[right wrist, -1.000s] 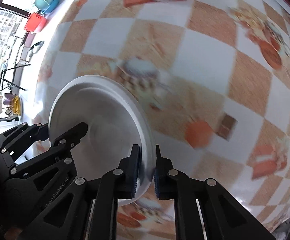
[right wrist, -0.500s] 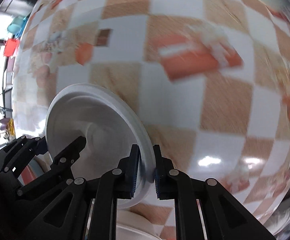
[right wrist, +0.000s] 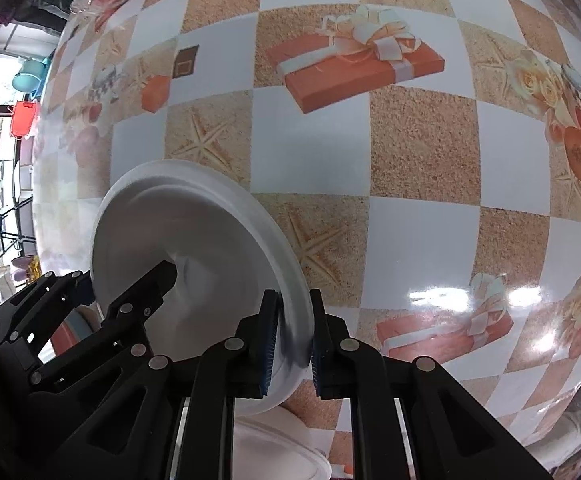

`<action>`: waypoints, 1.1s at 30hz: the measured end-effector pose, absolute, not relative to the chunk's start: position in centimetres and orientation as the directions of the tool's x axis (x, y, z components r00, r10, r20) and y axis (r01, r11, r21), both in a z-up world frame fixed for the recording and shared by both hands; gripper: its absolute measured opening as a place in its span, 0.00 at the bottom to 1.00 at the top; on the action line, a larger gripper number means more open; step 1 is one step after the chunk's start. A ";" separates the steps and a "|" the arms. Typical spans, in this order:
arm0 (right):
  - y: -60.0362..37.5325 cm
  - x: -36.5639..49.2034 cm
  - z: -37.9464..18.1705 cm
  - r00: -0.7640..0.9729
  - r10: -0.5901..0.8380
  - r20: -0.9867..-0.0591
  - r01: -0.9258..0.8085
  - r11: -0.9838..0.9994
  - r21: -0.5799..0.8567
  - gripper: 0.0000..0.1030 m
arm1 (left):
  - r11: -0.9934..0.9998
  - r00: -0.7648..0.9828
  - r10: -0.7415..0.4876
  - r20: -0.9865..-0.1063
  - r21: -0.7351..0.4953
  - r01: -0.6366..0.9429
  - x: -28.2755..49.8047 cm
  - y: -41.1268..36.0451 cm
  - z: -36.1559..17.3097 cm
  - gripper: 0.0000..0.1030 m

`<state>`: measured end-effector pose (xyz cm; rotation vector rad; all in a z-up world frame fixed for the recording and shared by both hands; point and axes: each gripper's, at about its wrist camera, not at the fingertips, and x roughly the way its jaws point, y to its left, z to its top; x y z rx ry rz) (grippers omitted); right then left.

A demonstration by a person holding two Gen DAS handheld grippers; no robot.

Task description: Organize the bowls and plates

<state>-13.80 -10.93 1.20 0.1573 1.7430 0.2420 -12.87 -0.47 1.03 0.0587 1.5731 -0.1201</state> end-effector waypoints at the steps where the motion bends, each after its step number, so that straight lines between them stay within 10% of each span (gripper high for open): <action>1: -11.2 -13.8 1.6 -0.183 0.244 -0.952 -0.026 0.967 0.253 0.15 | 0.993 0.000 -0.038 -0.999 -0.037 0.115 -13.2 -0.4 1.6 0.33; 33: -16.1 -24.9 8.4 -0.115 0.255 -0.960 0.095 0.965 0.245 0.15 | 0.947 0.044 -0.051 -0.998 -0.034 0.319 -25.7 -3.4 9.0 0.33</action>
